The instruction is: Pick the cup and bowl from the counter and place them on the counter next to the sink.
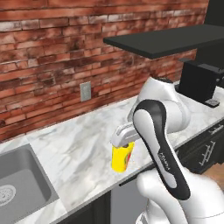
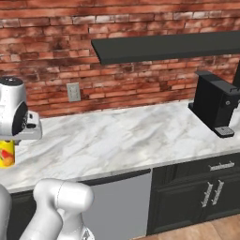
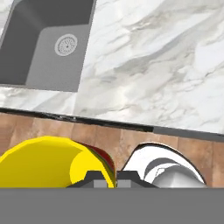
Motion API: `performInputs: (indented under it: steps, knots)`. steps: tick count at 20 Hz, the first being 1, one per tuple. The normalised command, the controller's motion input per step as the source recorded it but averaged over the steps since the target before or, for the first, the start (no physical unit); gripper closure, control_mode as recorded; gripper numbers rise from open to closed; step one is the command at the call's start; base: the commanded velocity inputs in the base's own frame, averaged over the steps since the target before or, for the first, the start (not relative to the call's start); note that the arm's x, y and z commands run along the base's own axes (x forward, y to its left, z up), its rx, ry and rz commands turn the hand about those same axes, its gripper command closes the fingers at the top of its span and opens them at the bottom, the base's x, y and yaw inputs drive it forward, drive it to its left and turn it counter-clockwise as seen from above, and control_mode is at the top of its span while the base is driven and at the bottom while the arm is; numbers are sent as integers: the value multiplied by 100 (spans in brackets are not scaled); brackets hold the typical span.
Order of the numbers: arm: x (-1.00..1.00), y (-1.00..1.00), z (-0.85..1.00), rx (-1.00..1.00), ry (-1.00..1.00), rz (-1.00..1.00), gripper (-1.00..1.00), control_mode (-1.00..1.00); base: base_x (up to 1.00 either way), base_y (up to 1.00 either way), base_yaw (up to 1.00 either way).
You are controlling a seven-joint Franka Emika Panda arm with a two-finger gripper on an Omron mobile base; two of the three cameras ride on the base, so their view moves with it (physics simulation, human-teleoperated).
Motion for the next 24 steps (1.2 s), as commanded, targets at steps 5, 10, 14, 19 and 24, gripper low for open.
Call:
performInputs:
  steps: [5,10,14,19,24]
  knots:
    - [73,66,-35,0,-4,0,100,-100,0,0,0]
    - [78,53,-28,0,-9,-2,100,-100,0,0,0]
    - [83,43,-37,-3,-2,-6,100,-100,0,0,0]
    - [67,51,-38,-4,0,-6,100,-100,0,0,0]
    - [47,42,-54,0,0,-6,100,-100,0,0,0]
